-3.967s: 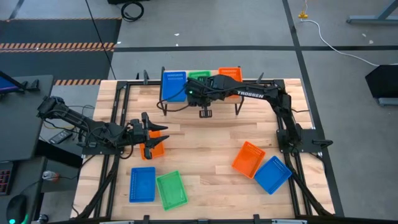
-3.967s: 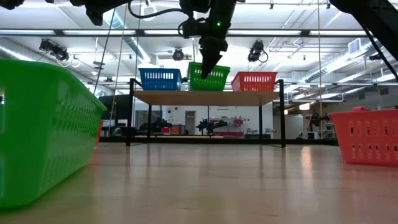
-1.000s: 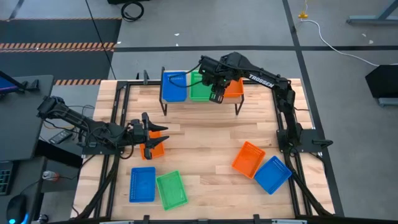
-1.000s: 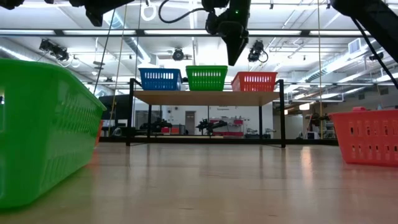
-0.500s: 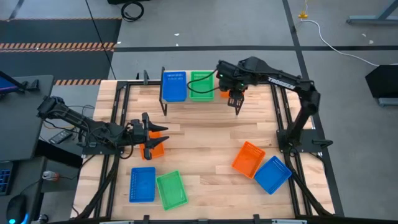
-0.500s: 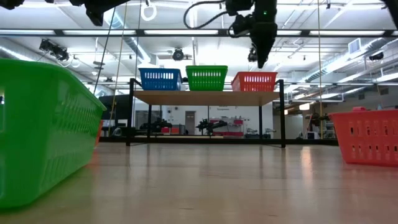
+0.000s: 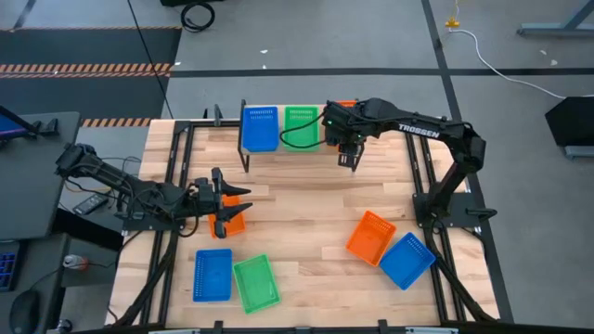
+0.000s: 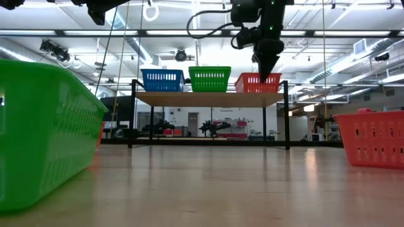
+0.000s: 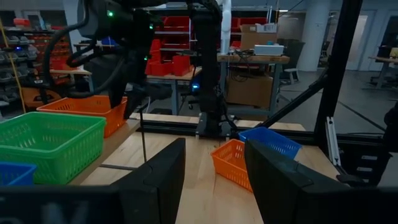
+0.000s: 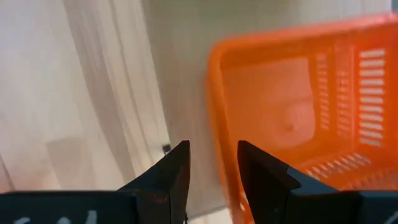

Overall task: Stack baskets on shelf by color
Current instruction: Adjust the orange bin on the shelf

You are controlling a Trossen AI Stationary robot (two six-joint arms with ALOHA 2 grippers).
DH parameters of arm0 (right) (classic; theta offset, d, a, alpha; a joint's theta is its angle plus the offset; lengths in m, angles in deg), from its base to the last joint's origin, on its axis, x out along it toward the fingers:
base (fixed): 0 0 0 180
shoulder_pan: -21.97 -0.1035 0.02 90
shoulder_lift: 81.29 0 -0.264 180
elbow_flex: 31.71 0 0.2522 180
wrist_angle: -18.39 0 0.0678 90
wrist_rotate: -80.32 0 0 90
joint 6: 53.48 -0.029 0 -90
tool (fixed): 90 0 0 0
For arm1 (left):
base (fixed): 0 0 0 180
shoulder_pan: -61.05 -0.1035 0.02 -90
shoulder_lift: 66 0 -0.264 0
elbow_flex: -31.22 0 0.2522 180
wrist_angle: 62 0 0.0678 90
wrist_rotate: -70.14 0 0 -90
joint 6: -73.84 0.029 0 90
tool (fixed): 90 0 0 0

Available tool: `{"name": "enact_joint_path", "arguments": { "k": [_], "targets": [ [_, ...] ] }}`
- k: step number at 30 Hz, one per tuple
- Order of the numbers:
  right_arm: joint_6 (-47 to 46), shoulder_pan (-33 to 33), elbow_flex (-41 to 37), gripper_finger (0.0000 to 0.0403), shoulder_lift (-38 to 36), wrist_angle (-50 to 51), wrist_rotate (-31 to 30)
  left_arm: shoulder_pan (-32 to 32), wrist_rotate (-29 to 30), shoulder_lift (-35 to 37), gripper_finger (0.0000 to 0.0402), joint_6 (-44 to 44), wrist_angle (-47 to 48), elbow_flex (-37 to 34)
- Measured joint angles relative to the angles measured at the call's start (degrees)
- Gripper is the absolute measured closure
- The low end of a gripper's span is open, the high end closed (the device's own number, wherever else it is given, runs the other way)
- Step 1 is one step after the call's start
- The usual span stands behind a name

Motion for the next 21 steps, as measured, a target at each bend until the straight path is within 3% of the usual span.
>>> {"name": "enact_joint_path", "arguments": {
  "k": [6, 16, 21],
  "targets": [
    [1.39, -0.63, -0.03, 0.0270, 0.00, -3.14, 1.44, 0.00, 0.02, -0.01, 0.0230, 0.09, 0.01, 0.00],
    [0.02, -3.50, -0.03, 0.0327, 0.00, -3.23, 2.54, 0.00, 0.02, -0.01, 0.0230, 0.13, 0.03, 0.00],
    [0.02, -5.04, -0.03, 0.0336, 0.00, -3.64, 2.49, 0.00, 0.02, -0.01, 0.0230, 0.13, 0.03, 0.00]
  ]
}}
